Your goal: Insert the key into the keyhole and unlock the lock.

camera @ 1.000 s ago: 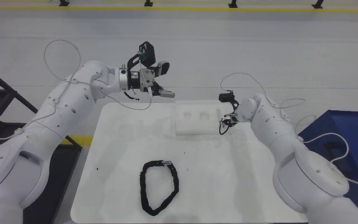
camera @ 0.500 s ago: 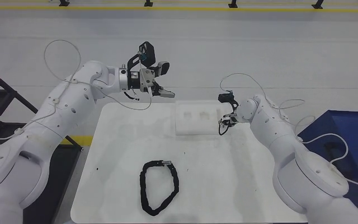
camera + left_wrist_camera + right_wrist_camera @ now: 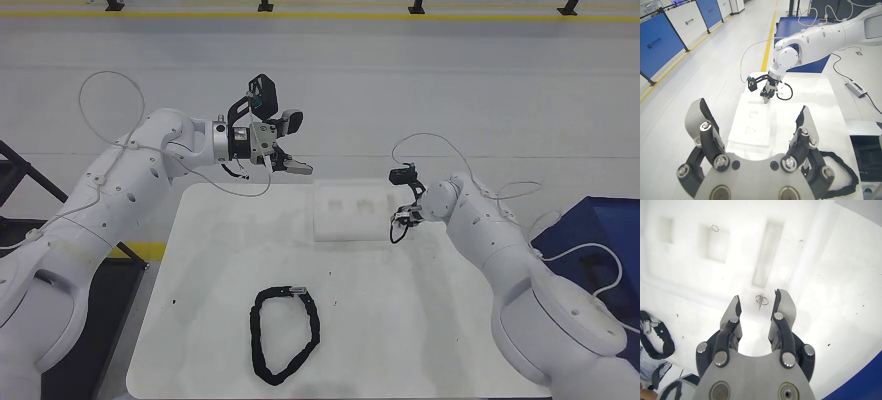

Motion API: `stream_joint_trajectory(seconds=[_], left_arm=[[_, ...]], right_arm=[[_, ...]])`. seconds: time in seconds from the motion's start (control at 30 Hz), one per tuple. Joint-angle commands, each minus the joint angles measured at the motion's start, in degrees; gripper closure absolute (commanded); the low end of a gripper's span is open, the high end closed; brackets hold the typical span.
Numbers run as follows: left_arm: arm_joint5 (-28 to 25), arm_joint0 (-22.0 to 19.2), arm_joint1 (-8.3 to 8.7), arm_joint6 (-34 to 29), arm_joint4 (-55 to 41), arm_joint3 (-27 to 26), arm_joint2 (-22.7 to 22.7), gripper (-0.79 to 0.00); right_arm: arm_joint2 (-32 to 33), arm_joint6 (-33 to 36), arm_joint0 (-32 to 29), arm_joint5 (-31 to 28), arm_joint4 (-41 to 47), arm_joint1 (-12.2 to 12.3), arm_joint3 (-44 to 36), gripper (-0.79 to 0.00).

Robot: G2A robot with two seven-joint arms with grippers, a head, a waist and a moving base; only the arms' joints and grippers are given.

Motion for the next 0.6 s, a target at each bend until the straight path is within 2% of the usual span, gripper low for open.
stream_joint_trajectory(seconds=[0.0,0.07,0.2,0.3,0.37,0.57], left_arm=[[0.00,0.00,0.00,0.00,0.00,0.00,0.00,-0.785],[0.00,0.00,0.00,0.00,0.00,0.00,0.00,-0.785],[0.00,0.00,0.00,0.00,0.00,0.00,0.00,-0.785],[0.00,0.00,0.00,0.00,0.00,0.00,0.00,-0.785],[0.00,0.00,0.00,0.00,0.00,0.00,0.00,-0.785],[0.00,0.00,0.00,0.00,0.00,0.00,0.00,-0.785]], right_arm=[[0.21,-0.05,-0.34,0.37,-0.29,0.12,-0.38,-0.308],[0.42,-0.18,-0.64,0.56,-0.51,0.21,-0.70,-0.302],[0.97,-0.75,-1.11,0.90,-0.71,0.40,-0.92,-0.215],[1.29,-1.23,-1.34,1.46,-1.09,0.48,-1.04,-0.117],[1.52,-1.34,-1.45,1.79,-1.29,0.53,-1.08,-0.006],[2.14,-1.40,-1.42,2.09,-2.09,0.71,-1.65,0.000]])
